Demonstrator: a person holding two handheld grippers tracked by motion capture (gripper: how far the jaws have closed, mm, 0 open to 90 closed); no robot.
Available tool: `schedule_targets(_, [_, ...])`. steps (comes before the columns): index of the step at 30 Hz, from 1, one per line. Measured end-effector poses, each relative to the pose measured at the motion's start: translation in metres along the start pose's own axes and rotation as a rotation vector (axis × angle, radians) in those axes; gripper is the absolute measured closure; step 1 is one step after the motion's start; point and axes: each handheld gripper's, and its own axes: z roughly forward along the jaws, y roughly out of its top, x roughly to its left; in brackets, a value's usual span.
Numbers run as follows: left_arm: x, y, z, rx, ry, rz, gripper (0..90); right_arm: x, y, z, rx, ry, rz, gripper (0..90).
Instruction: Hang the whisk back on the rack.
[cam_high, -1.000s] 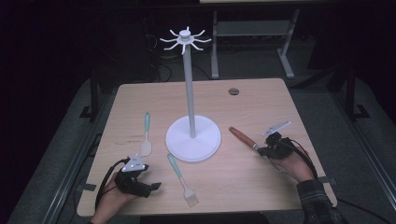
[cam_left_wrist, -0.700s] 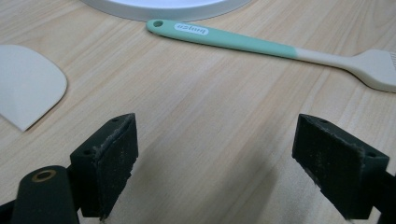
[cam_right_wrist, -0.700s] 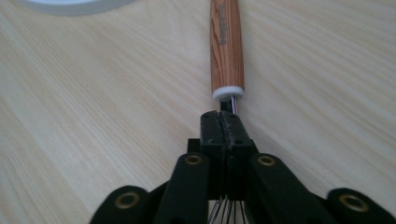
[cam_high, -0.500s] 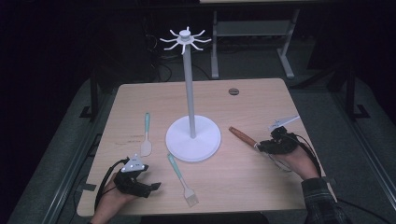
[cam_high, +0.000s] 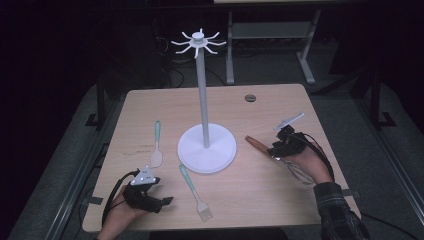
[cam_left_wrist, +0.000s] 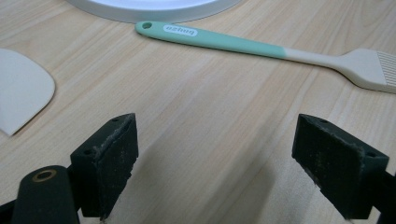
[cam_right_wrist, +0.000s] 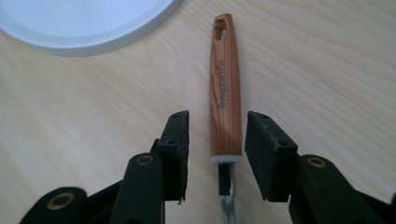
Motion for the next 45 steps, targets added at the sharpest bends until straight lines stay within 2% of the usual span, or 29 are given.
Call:
schedule_targets(4, [0.000,0.000,0.000,0.003,-0.001,0.003,14.0,-0.001,0.005,0.009,0.028,-0.013,-0.011,59.3])
schedule_targets(5, [0.000,0.000,0.000,0.003,-0.002,0.003,14.0,-0.001,0.007,0.014,0.055,-0.035,-0.029,59.0])
schedule_targets(7, [0.000,0.000,0.000,0.003,-0.002,0.003,14.0,-0.001,0.009,0.016,0.065,-0.039,-0.027,58.8])
schedule_targets(10, [-0.001,0.000,-0.001,0.003,-0.003,0.008,14.0,-0.001,0.011,0.025,0.111,-0.047,-0.044,58.8])
schedule_targets(12, [-0.001,0.000,-0.001,0.004,-0.003,0.006,14.1,-0.002,0.011,0.028,0.124,-0.027,-0.042,58.8])
schedule_targets(15, [0.000,0.000,0.000,0.002,-0.003,0.005,14.0,-0.004,0.009,0.030,0.138,-0.034,-0.041,59.6])
schedule_targets(16, [0.000,0.000,0.000,0.005,-0.003,0.005,14.1,-0.005,0.009,0.031,0.143,-0.017,-0.041,59.6])
schedule_targets(21, [-0.001,0.000,0.000,0.005,-0.005,0.006,14.0,-0.007,0.006,0.035,0.156,0.001,-0.029,61.5])
schedule_targets(28, [-0.001,0.000,0.000,0.007,-0.005,0.003,14.1,-0.009,0.005,0.038,0.178,-0.006,-0.029,64.7])
schedule_targets(33, [-0.001,0.000,0.000,0.007,-0.004,0.007,14.1,-0.008,0.005,0.038,0.181,-0.023,-0.023,69.8])
schedule_targets(40, [-0.001,0.000,0.000,0.008,0.005,0.009,14.1,-0.009,0.003,0.037,0.162,-0.032,0.006,70.9])
schedule_targets(44, [-0.001,0.000,-0.001,0.005,0.006,0.008,14.3,-0.012,0.001,0.035,0.153,-0.057,0.014,71.1])
schedule_targets(45, [0.000,0.000,-0.001,0.000,0.005,0.001,14.3,-0.014,-0.001,0.032,0.127,-0.046,0.034,71.1])
